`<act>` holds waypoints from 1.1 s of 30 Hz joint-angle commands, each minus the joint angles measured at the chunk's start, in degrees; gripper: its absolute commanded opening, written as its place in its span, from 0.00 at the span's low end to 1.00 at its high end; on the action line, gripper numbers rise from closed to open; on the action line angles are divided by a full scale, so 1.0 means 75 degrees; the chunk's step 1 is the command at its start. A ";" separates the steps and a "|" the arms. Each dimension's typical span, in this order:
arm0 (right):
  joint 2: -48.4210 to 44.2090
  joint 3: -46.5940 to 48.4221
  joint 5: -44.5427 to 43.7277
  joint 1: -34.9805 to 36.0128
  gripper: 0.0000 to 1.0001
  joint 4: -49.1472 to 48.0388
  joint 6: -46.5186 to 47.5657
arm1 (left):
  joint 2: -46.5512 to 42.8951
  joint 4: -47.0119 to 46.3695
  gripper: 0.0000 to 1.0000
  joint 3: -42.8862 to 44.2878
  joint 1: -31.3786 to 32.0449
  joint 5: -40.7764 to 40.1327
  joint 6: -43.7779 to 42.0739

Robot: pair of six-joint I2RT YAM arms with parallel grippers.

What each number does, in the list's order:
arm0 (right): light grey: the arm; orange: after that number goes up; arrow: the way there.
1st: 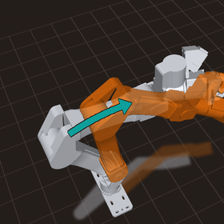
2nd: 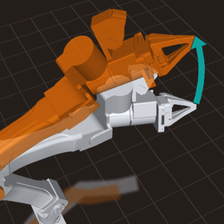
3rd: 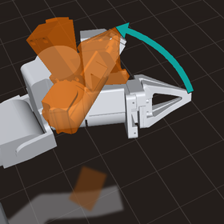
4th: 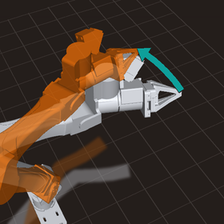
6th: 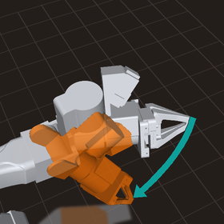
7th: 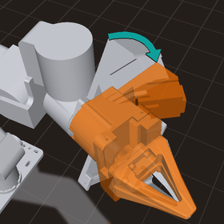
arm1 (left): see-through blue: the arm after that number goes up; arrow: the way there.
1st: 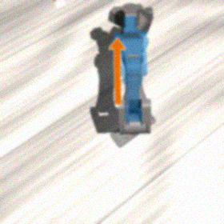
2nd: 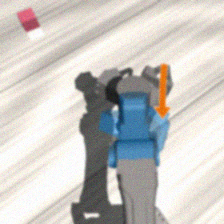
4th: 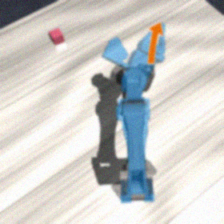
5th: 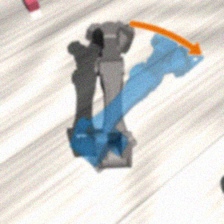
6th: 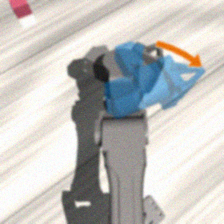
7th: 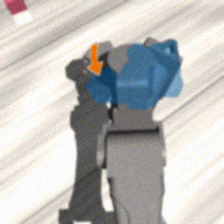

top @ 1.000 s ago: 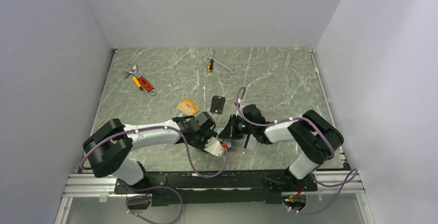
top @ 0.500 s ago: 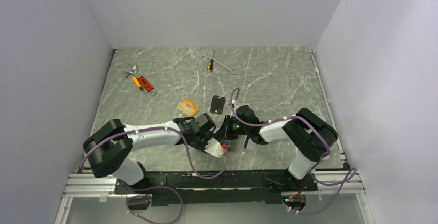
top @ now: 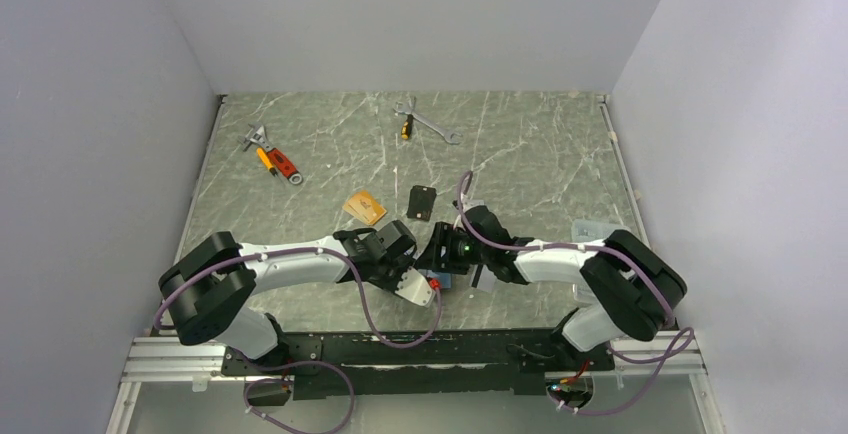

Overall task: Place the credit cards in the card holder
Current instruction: Insert the credit card into the card holder.

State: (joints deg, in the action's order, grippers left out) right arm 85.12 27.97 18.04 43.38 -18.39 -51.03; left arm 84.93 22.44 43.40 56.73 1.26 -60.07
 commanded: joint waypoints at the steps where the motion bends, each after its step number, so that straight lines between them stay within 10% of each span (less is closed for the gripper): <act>1: -0.0331 0.0025 -0.0709 0.0091 0.62 0.1146 0.0288 | -0.0177 -0.0118 0.44 -0.0098 0.0048 0.0185 0.0184; 27: 0.0326 0.1106 -0.0865 0.1119 0.50 0.1045 0.0331 | -0.0440 -0.0224 0.44 -0.0091 0.0050 0.0291 0.0282; 33: -0.0174 0.0500 -0.0498 0.0776 0.08 0.0685 0.0285 | -0.0519 -0.0340 0.43 -0.0256 0.0042 0.0222 0.0255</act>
State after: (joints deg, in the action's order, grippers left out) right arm 86.06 32.86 12.62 50.19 -11.18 -49.06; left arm 82.83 22.46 42.11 56.71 1.63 -57.95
